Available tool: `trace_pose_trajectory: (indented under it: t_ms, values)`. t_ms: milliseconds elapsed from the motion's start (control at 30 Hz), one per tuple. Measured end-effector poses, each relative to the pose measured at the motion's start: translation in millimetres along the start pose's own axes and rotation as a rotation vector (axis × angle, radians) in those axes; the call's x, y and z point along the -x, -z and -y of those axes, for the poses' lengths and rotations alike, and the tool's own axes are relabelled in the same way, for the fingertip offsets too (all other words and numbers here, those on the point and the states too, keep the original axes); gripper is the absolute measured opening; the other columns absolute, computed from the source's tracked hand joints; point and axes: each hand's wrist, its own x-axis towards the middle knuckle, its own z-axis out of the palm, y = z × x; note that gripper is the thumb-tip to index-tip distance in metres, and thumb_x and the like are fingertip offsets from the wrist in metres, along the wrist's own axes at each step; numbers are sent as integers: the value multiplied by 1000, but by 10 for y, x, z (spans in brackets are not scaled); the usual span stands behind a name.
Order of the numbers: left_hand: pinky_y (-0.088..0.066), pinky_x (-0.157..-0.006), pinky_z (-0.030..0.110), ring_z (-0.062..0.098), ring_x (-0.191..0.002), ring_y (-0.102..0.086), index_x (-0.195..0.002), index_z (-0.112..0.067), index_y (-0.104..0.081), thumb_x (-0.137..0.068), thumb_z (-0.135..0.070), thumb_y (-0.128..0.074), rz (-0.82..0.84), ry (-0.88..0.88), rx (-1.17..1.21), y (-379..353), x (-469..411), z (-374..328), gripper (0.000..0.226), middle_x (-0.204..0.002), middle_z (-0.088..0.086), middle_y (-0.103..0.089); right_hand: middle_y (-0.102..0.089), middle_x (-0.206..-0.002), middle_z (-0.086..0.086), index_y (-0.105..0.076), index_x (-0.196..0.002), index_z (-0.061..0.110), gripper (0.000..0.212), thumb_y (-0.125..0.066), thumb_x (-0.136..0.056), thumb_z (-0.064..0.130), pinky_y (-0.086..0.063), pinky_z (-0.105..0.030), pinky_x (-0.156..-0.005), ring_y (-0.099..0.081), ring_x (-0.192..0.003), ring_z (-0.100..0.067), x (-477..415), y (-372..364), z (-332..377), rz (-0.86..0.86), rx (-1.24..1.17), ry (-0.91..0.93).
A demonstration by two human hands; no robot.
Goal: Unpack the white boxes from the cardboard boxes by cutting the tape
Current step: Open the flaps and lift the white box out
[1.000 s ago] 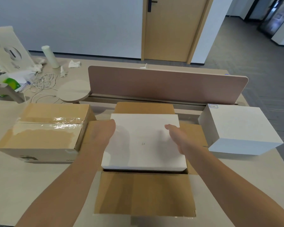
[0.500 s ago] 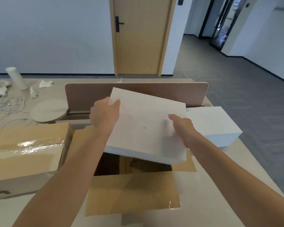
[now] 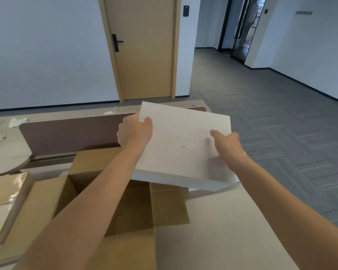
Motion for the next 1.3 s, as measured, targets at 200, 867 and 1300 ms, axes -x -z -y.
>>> trace_pose_trajectory:
  t_ms: [200,867,1300]
  values:
    - [-54,-87,41,33,-113,-64,-130,-8,-61,-91,-33,-53,50,98,9,-886,209,-324,47,-132,7,-64,-49,-136,-16,-24,-142,4,81,-53,-88,58,-51,-47,-86,-51,-118,-38,-797,638,-162,16,230,69]
    - [-48,-90,44,37,-111,-63,-106,-25,-70,-96,-32,-44,390,229,441,-1902,76,-236,29,-109,2,-70,-53,-137,-9,-48,-139,7,78,-46,-87,65,-43,-45,-98,-52,-122,-33,-2380,1039,-358,227,155,122]
    - [-61,-79,39,17,-99,-67,-110,-28,-65,-66,-17,-91,736,179,-204,-2068,738,658,52,-106,-10,-69,-58,-129,4,-50,-133,23,54,-58,-85,-2,-51,-30,-76,-65,-97,-17,-2492,1324,-1915,664,499,163]
